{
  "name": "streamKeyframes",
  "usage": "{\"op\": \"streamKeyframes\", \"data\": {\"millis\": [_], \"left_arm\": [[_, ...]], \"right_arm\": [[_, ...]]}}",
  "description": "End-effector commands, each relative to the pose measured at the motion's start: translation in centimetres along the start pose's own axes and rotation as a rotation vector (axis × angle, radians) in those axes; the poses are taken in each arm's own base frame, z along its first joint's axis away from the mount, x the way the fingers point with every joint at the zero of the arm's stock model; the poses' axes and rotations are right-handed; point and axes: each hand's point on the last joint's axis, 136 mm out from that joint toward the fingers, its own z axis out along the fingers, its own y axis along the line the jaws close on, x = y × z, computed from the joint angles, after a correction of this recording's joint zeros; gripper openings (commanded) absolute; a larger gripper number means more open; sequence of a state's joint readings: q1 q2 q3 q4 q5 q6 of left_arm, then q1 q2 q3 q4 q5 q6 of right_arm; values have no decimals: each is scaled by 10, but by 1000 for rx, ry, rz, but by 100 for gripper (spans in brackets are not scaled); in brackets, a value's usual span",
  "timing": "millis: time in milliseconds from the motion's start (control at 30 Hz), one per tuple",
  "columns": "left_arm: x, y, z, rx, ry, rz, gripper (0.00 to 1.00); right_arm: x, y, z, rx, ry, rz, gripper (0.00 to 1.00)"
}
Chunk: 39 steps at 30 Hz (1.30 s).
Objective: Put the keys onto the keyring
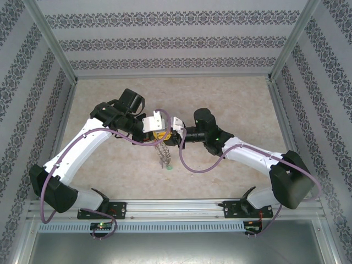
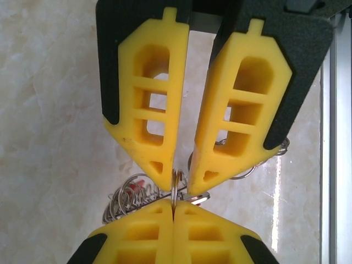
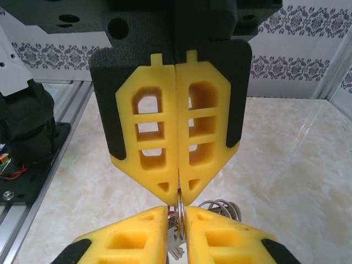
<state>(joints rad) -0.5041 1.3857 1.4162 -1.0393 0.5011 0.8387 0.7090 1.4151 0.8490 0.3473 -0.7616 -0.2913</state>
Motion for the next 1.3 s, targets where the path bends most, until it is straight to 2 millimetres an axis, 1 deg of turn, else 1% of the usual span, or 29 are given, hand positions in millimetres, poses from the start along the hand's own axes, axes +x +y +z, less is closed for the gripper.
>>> {"op": "streamKeyframes", "data": {"millis": [0,167,200,300,333,400,433,467,500,533,567,600,633,667,700,800,900,1000,1100,1200,1267], "left_arm": [[-21,-4,-7,-3,-87,69,0],[-22,-6,-7,3,-99,74,0],[-22,-5,-7,-3,-104,72,0],[-24,-6,-8,-9,-120,69,0],[-25,-6,-8,-15,-135,69,0],[-26,-5,-8,-33,-153,69,5],[-25,-6,-9,-39,-156,72,5],[-25,-6,-9,-42,-157,71,7],[-24,-6,-10,-48,-158,66,13],[-22,-5,-8,-56,-157,59,25],[-20,-4,-8,-61,-158,55,25],[-19,-5,-8,-58,-159,51,22],[-17,-6,-8,-52,-160,41,25],[-15,-7,-8,-48,-161,30,35],[-13,-6,-9,-50,-167,16,41],[-9,-2,-13,-70,-223,-48,40],[-7,-2,-18,-56,-320,-114,41],[-3,-3,-13,-23,-370,-180,39],[-6,-3,-8,2,-420,-213,35],[-13,6,-6,-13,-477,-242,31],[-16,11,-6,-23,-498,-252,27]], "right_arm": [[-7,3,6,-39,-12,-17,17],[-8,3,7,-42,-17,-18,13],[-9,3,7,-40,-19,-24,5],[-11,1,4,-16,-23,-35,0],[-11,1,3,-16,-20,-35,0],[-12,-1,1,-5,-28,-35,0],[-13,-1,0,1,-36,-38,0],[-15,-1,-2,5,-41,-39,0],[-16,0,-3,5,-44,-39,0],[-17,0,-4,3,-51,-35,0],[-19,-1,-6,9,-62,-33,0],[-19,-2,-7,18,-71,-30,0],[-21,-3,-9,29,-84,-30,0],[-22,-5,-10,38,-91,-24,0],[-22,-5,-11,42,-95,-18,0],[-21,-8,-15,62,-121,-1,0],[-23,-13,-20,85,-173,27,0],[-29,-14,-24,97,-232,43,0],[-29,-14,-25,102,-250,53,0],[-31,-13,-25,105,-264,59,0],[-33,-12,-26,103,-268,59,0]]}}
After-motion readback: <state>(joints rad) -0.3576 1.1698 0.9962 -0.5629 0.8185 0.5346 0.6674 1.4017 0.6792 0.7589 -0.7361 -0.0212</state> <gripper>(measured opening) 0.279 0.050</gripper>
